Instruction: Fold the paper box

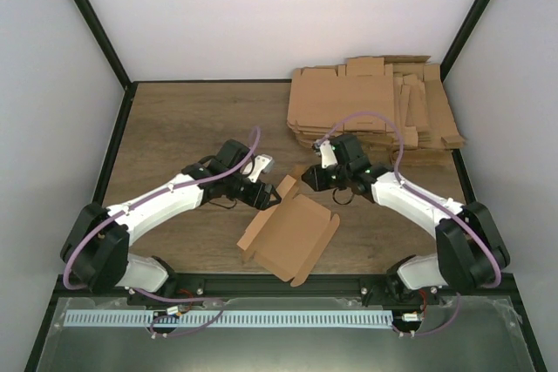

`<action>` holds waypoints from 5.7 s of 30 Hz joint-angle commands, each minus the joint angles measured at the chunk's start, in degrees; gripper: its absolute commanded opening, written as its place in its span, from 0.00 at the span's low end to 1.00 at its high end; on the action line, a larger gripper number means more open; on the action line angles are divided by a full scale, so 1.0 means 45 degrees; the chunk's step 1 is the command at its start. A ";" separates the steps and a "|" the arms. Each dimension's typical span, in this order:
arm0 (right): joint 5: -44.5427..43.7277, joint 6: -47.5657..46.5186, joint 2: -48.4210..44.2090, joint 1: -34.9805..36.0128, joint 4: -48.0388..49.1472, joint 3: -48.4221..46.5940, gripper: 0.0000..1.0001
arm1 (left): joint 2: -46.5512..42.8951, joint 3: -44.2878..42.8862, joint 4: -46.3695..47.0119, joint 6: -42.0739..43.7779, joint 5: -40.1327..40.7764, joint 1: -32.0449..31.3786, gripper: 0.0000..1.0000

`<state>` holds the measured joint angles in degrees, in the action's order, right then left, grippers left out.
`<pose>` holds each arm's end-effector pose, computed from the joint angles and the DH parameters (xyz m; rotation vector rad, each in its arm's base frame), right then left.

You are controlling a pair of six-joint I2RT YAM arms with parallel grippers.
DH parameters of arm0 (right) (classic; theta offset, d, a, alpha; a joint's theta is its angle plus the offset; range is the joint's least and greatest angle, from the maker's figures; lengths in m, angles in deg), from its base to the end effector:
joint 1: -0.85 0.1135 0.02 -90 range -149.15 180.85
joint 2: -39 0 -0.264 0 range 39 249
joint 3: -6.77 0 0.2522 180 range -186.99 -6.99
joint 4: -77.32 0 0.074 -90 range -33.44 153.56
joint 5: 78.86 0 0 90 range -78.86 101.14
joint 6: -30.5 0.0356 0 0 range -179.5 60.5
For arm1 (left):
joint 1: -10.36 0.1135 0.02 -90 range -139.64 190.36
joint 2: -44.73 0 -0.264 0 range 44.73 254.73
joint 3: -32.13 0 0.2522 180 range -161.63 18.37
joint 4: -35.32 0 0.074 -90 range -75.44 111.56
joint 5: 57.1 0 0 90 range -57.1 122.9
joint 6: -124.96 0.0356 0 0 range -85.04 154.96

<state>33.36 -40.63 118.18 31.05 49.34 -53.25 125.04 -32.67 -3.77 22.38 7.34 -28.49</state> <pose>0.2365 0.1532 0.2116 -0.4359 2.4538 0.8489 0.2085 -0.1876 0.2198 0.7835 2.5194 -0.9022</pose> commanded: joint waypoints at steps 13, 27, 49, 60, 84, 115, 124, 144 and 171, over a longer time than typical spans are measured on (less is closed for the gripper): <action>0.0526 -0.1073 -0.1181 0.0050 -0.0969 -0.1278 0.27 | 0.0068 0.0171 -0.0371 0.0394 0.0541 -0.0101 0.66; 0.1712 -0.1069 -0.0693 0.0161 -0.0476 -0.1302 0.39 | 0.0112 0.0049 -0.0280 0.0276 0.0601 -0.0275 0.66; 0.1400 -0.1086 -0.0599 0.0157 -0.0454 -0.1263 0.41 | 0.0355 -0.0022 -0.0237 0.0217 0.0622 -0.0452 0.66; 0.1295 -0.1179 -0.0486 0.0143 -0.0547 -0.1358 0.42 | 0.0486 -0.0106 -0.0265 0.0266 0.0622 -0.0504 0.66; 0.2437 -0.0454 -0.1098 -0.0791 -0.0224 -0.1204 0.45 | 0.0570 -0.0248 -0.0265 0.0232 0.0642 -0.0623 0.65; 0.5116 -0.0406 0.0727 -0.0792 0.0876 -0.0274 0.39 | 0.0478 -0.0144 0.0533 -0.0194 0.0078 -0.0845 0.67; 0.4998 -0.0407 0.1024 -0.0782 0.0804 -0.0323 0.33 | 0.0129 -0.0055 0.0503 -0.0359 0.0367 -0.0854 0.75; 0.4817 -0.0386 0.1528 -0.0714 0.0724 -0.0424 0.33 | -0.1030 0.0315 0.2324 -0.2683 0.1100 -0.0822 0.85; 0.3563 -0.0425 0.0873 -0.0675 0.0123 -0.0877 0.37 | -0.0347 0.0917 0.1856 -0.1999 0.1222 -0.0830 0.36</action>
<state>54.21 -42.07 124.10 28.05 52.99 -55.81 124.02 -30.34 6.09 12.02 12.10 -32.16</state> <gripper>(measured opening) 0.369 0.359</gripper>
